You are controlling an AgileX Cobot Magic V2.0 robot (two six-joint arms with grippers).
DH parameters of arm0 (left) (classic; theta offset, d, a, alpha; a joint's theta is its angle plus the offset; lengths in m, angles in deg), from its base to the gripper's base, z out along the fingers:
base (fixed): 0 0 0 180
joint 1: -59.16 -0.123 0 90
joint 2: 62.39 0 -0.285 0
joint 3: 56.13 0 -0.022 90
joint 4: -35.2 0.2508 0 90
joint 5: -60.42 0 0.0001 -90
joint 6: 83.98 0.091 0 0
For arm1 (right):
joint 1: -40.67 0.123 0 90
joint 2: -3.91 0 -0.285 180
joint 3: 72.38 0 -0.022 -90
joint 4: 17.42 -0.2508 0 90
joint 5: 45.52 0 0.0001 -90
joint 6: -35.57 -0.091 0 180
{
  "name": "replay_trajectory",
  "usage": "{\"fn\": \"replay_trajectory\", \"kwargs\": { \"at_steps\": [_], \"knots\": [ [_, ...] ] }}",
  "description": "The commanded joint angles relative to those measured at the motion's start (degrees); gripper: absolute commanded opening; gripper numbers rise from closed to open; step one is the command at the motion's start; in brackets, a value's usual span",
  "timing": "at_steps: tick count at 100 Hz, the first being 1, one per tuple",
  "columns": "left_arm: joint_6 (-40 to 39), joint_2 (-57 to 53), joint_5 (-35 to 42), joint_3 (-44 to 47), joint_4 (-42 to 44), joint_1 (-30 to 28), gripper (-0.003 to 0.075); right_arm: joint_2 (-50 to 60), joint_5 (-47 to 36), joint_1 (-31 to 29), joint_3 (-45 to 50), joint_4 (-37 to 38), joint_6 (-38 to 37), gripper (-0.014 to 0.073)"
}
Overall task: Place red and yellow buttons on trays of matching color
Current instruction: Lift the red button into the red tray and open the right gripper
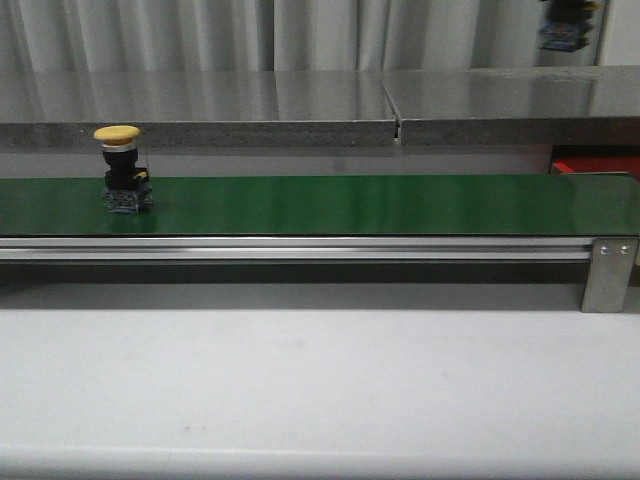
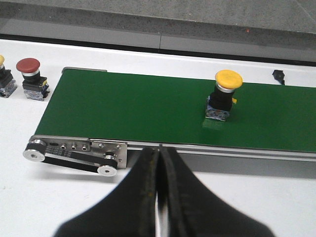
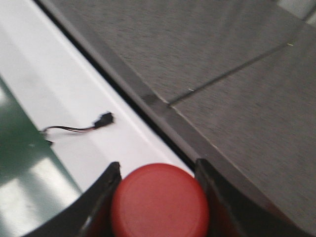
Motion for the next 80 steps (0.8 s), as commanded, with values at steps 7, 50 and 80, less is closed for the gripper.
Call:
{"fn": "replay_trajectory", "kwargs": {
  "at_steps": [7,50,80],
  "knots": [
    [0.1,-0.1,3.4,-1.6,-1.6,0.3,-0.002,2.5,-5.5,-6.9,-1.7,-3.4,-1.8,0.0224],
    [0.1,-0.1,3.4,-1.6,-1.6,0.3,-0.002,-5.6,-12.7,-12.0,-1.7,-13.6,0.2,0.0224],
    [0.1,-0.1,3.4,-1.6,-1.6,0.3,-0.002,-14.4,-11.2,-11.7,-7.1,-22.1,2.0,0.0224]
  ]
}}
